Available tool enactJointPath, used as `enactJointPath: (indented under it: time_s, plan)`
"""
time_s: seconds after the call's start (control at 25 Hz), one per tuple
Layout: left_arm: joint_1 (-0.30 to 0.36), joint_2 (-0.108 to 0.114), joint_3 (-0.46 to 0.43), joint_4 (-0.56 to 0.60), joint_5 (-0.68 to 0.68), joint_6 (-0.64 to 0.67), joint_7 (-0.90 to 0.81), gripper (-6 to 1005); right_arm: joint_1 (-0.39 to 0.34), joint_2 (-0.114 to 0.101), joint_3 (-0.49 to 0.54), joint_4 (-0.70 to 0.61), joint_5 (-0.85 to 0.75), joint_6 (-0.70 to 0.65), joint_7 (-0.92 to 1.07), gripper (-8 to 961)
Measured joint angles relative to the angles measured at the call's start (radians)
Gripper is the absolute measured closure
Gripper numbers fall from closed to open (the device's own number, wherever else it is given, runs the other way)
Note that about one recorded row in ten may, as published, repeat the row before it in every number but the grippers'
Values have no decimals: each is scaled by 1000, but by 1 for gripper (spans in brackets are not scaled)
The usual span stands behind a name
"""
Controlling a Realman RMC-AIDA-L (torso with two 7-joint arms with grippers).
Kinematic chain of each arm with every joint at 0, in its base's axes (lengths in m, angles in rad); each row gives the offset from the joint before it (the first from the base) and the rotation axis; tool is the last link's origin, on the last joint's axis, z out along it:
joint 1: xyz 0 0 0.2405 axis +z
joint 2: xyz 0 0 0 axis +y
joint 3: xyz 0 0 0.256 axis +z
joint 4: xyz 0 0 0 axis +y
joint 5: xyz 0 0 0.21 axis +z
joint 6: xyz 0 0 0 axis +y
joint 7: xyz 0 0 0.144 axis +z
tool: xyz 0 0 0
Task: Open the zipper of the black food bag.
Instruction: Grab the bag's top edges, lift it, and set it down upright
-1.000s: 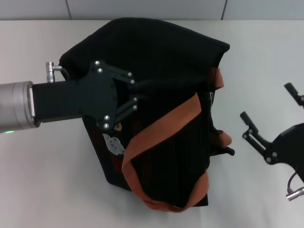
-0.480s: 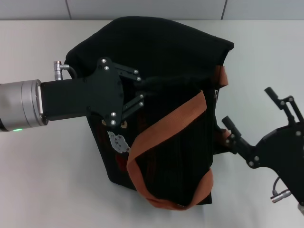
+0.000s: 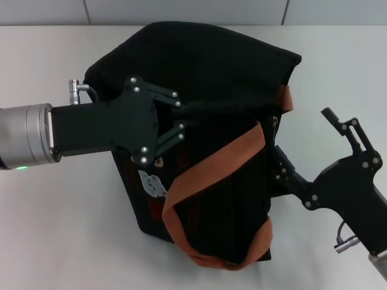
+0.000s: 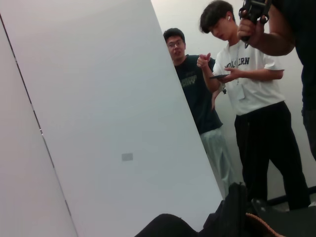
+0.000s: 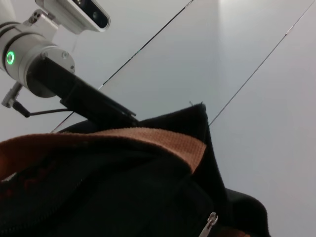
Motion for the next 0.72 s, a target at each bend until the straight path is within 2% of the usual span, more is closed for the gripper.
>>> enactJointPath:
  time_s: [0.72]
  plan:
    - [8,0,37,-1,-30,29,4,900,39,0,4,75,0,58,-88,127]
